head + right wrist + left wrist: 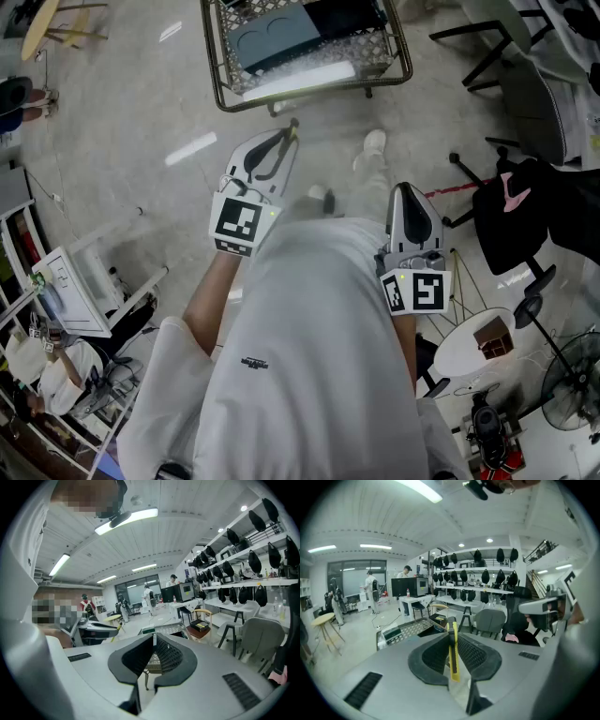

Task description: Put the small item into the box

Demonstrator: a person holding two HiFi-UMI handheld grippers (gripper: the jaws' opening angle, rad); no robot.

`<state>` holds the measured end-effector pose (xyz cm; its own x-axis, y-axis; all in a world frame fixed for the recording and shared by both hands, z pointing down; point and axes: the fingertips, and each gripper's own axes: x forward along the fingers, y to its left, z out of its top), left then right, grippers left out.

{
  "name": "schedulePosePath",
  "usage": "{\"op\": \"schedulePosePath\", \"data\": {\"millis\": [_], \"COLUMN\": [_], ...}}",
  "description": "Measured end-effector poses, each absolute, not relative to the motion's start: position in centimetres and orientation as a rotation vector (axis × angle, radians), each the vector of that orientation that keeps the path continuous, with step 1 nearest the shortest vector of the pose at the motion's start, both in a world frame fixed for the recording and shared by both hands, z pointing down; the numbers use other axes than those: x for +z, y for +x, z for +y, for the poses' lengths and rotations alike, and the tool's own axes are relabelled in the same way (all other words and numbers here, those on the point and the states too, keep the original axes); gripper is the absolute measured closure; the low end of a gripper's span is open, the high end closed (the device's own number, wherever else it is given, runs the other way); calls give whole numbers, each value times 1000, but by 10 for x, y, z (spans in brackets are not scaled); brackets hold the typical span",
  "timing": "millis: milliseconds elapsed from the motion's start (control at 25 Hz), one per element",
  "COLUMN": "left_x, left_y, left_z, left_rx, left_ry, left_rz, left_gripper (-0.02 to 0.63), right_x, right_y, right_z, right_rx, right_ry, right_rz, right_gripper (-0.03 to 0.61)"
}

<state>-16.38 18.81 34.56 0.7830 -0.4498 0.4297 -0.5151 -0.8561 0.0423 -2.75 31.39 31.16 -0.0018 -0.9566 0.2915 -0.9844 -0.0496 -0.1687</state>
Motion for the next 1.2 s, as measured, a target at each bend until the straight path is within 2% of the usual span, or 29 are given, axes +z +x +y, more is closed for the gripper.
{"op": "schedulePosePath", "data": {"millis": [200,480,1200], "left_x": [318,282,252], "left_y": [-209,-211,-137], "left_z": [247,289,350], "left_rx": [564,512,481], "left_ry": [2748,2780,2810], "left_rz": [-854,-940,-1052], "left_gripper": [558,558,558], "right_x": [298,276,260], "right_y": [-69,-78,7], "right_z": [338,352,403], "right_rx": [464,336,256], "right_ry": [2071,1985,2047], "right_rz": [-2168,-2247,-2331], "right_gripper": [578,578,577]}}
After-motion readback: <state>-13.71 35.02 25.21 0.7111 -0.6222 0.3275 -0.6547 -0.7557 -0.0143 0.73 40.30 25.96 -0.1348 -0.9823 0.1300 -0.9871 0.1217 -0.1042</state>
